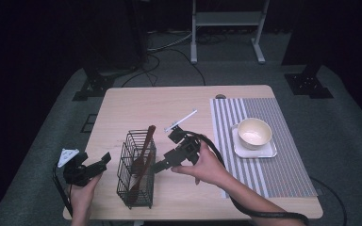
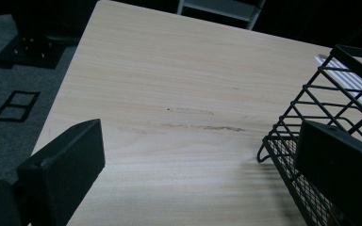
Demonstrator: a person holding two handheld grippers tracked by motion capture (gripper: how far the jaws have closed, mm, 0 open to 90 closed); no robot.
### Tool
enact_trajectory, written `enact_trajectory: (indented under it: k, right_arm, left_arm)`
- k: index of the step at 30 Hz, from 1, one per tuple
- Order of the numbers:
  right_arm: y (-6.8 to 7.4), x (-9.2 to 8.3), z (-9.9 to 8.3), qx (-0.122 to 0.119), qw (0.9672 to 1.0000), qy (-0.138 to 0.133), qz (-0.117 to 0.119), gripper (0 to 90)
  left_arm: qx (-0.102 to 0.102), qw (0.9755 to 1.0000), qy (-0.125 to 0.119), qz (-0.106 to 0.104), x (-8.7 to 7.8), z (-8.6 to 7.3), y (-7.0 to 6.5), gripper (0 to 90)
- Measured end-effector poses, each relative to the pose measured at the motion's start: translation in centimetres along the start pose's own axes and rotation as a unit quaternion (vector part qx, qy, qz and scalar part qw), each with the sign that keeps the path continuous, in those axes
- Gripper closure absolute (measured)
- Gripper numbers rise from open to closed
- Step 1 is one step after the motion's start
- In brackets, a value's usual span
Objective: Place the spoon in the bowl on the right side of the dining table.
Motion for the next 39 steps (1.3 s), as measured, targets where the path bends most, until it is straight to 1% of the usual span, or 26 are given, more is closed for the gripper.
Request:
enact_trajectory:
  k: [6,8,11,14,16,17,18,23,31,33,39]
  right_arm:
    - [0.1,0.4,0.5,0.001,1.0000,0.005,-0.001,21.7]
    - [0.1,0.5,0.7,-0.003,1.0000,0.005,-0.004,21.7]
    - [0.3,0.6,1.1,-0.001,0.9999,0.008,-0.007,22.4]
    - [0.3,0.7,1.4,-0.005,0.9999,0.008,-0.009,23.0]
    - [0.4,0.7,1.6,-0.003,0.9999,0.008,-0.011,25.4]
    - [0.3,0.8,1.6,-0.005,0.9998,0.007,-0.016,25.7]
    - [0.3,0.8,1.7,-0.002,0.9998,0.008,-0.017,27.9]
    - [0.1,1.1,2.0,0.005,0.9999,0.008,-0.012,33.8]
    - [0.0,1.5,2.5,0.006,0.9996,0.016,-0.024,39.5]
    - [0.0,1.6,2.5,0.009,0.9995,0.017,-0.024,40.9]
    - [-0.2,1.9,2.7,0.016,0.9992,0.021,-0.029,53.9]
  left_arm:
    - [0.000,1.0000,-0.001,0.000,0.0,0.0,0.0,1.6]
    - [0.000,1.0000,0.000,0.000,0.0,0.0,0.0,1.6]
    - [0.001,1.0000,0.001,0.000,0.0,0.0,0.0,1.6]
    - [0.001,1.0000,0.000,0.000,0.0,0.0,0.0,1.6]
    - [0.001,1.0000,0.000,0.000,0.0,0.0,0.0,1.6]
    - [0.001,1.0000,0.000,0.000,0.0,0.0,0.0,1.6]
    - [0.001,1.0000,-0.001,0.000,0.0,0.0,0.0,1.6]
    - [0.001,1.0000,-0.001,0.000,0.0,0.0,0.0,1.6]
    - [0.002,1.0000,-0.001,0.000,0.0,0.0,0.0,1.6]
    - [0.001,1.0000,-0.001,0.000,0.0,0.0,0.0,1.6]
    - [0.001,1.0000,-0.002,0.000,-0.1,0.1,0.1,1.6]
Point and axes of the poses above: each handheld gripper's, and its own axes: x roughly forward along the jaws, z roughly out of its top, y roughly to its left, the point moved 4 cm from there along x, roughly forward along the jaws, and after that the axes turned 6 degrees about -x, right-handed, at the moved point
